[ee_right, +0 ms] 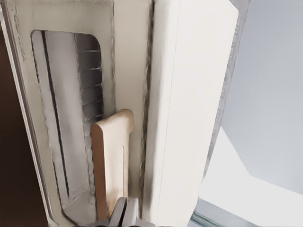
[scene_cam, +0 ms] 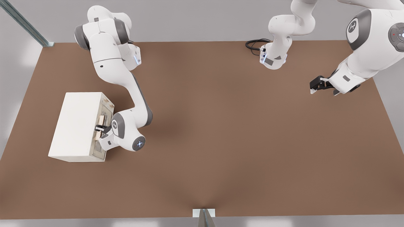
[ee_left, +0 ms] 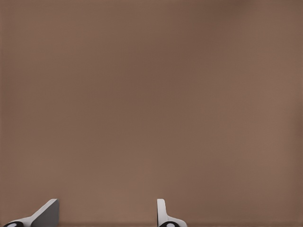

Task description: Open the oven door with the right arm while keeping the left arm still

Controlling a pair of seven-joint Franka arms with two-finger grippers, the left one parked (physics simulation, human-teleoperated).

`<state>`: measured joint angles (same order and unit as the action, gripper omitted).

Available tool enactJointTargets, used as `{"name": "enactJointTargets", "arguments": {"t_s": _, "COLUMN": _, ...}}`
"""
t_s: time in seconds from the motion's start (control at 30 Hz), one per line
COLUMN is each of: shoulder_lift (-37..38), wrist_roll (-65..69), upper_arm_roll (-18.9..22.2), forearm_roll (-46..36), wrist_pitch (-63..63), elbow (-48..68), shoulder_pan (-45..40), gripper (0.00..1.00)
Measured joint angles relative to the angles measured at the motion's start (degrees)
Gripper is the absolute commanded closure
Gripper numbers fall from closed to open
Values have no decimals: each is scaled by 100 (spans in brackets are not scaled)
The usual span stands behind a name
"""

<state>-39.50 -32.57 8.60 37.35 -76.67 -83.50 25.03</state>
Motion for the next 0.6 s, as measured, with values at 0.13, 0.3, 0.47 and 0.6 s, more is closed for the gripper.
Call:
{"name": "enactJointTargets", "arguments": {"t_s": 0.13, "shoulder_lift": 113, "wrist_roll": -65, "upper_arm_roll": -48, "forearm_roll": -348, "wrist_pitch": 34, "elbow": 566, "shoulder_pan": 313, "gripper": 79}}
{"name": "enactJointTargets", "arguments": {"t_s": 0.3, "shoulder_lift": 1687, "wrist_roll": 297, "upper_arm_roll": -110, "forearm_roll": -2440, "wrist_pitch": -70, "elbow": 711, "shoulder_pan": -718, "gripper": 69}}
{"name": "enactJointTargets", "arguments": {"t_s": 0.47, "shoulder_lift": 2571, "wrist_roll": 1209, "upper_arm_roll": -101, "forearm_roll": -3486, "wrist_pitch": -118, "elbow": 750, "shoulder_pan": -1153, "gripper": 0}}
{"name": "enactJointTargets", "arguments": {"t_s": 0.6, "shoulder_lift": 2644, "wrist_roll": 1783, "upper_arm_roll": -96, "forearm_roll": -3791, "wrist_pitch": -153, "elbow": 863, "shoulder_pan": -1201, "gripper": 0}}
